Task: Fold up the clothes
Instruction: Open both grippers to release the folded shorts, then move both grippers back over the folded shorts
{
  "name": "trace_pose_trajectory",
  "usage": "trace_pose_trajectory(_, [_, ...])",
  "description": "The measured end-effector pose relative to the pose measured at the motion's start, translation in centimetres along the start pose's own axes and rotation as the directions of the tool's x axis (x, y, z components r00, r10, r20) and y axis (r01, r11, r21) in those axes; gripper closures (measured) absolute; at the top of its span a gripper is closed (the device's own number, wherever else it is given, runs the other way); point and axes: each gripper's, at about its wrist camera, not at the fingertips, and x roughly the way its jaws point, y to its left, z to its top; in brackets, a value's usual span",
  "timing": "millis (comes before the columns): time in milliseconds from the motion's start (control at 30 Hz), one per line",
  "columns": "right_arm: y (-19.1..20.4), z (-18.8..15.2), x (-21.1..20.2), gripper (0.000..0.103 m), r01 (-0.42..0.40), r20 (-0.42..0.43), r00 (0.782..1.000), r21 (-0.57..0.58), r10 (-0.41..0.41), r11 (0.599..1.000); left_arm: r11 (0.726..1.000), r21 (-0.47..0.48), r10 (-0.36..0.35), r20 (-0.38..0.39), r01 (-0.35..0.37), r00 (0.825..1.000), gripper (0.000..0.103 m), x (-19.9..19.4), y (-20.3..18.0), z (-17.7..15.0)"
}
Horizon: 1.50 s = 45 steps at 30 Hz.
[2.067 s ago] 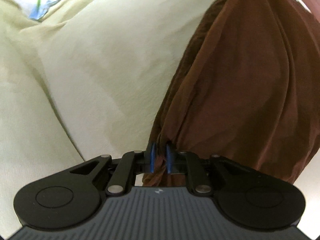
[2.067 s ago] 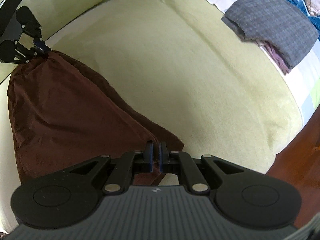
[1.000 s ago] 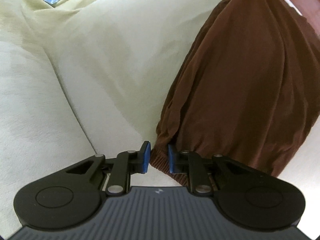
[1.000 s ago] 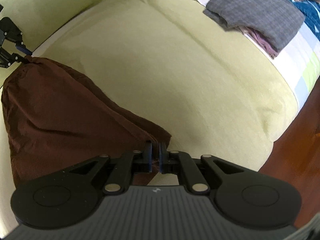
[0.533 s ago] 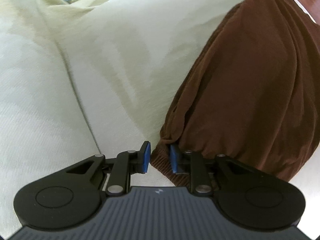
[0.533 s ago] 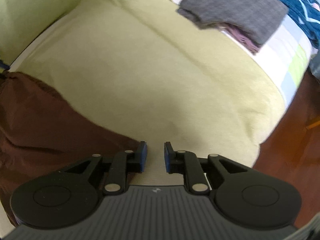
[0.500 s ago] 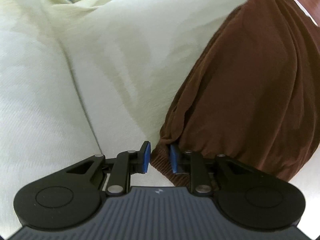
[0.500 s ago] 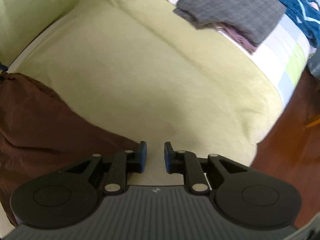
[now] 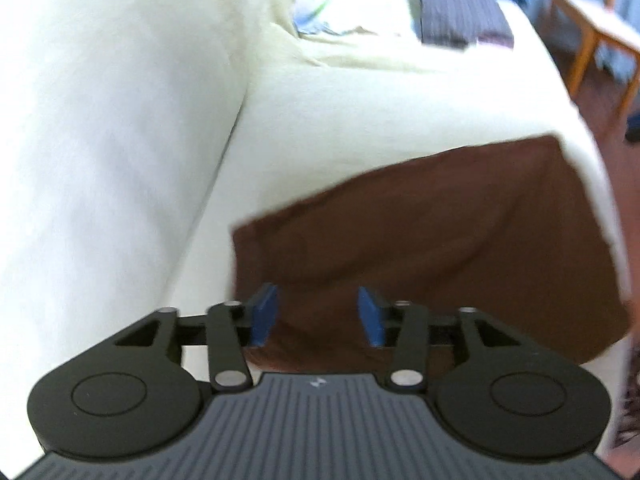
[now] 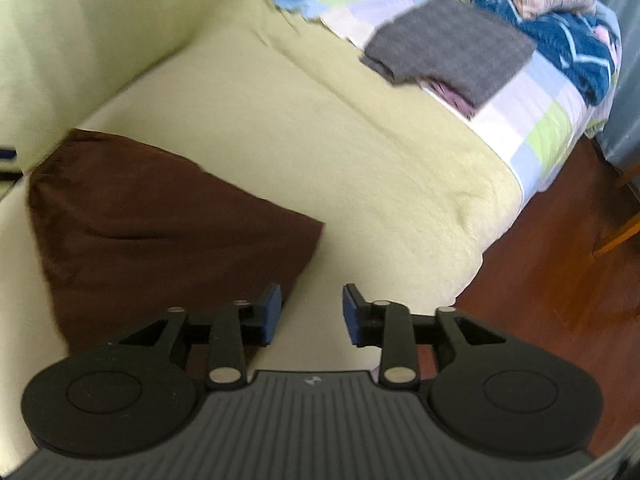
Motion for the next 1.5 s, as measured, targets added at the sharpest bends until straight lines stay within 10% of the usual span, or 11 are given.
trace_pose_trajectory(267, [3.0,-0.4,-1.6,0.053,-0.09,0.03,0.995,-0.198,0.098,0.976,0.936,-0.348,-0.048,0.02,0.052,0.999,0.036,4.8,-7.0,-1.6])
trace_pose_trajectory(400, [3.5,-0.7,0.5,0.046,-0.177,0.02,0.98,-0.352,0.197,0.919,0.875,-0.484,0.054,0.061,-0.018,0.997,0.036,5.4,-10.3,-5.3])
trace_pose_trajectory(467, [3.5,-1.7,2.8,0.046,-0.27,0.018,0.947,-0.5,0.321,0.823,0.86,-0.507,0.12,0.082,-0.063,0.989,0.036,4.6,-11.1,-7.5])
trace_pose_trajectory(667, [1.5,-4.7,6.6,0.046,-0.298,0.044,0.887,-0.704,0.459,0.645,0.834,-0.518,0.341,0.209,-0.192,0.917,0.036,7.4,-14.5,-11.5])
trace_pose_trajectory(1000, [1.0,-11.6,7.3,0.049,-0.148,0.302,0.763,-0.779,0.571,0.61,0.834,-0.472,0.461,0.314,-0.285,0.83,0.036,9.4,-14.7,-13.7])
trace_pose_trajectory(1167, [1.3,-15.4,3.9,0.052,-0.099,0.335,0.768,-0.78,0.546,0.618,0.81,-0.511,0.491,0.325,-0.287,0.808,0.036,7.7,-16.4,-14.8])
trace_pose_trajectory(1267, [1.5,-18.4,1.8,0.052,-0.032,0.35,0.772,-0.813,0.53,0.582,0.79,-0.514,0.55,0.352,-0.335,0.757,0.036,7.1,-17.6,-15.3])
trace_pose_trajectory(1500, [1.6,-23.6,-0.5,0.052,0.071,0.354,0.805,-0.854,0.476,0.515,0.79,-0.541,0.525,0.354,-0.288,0.774,0.036,6.6,-17.8,-13.8])
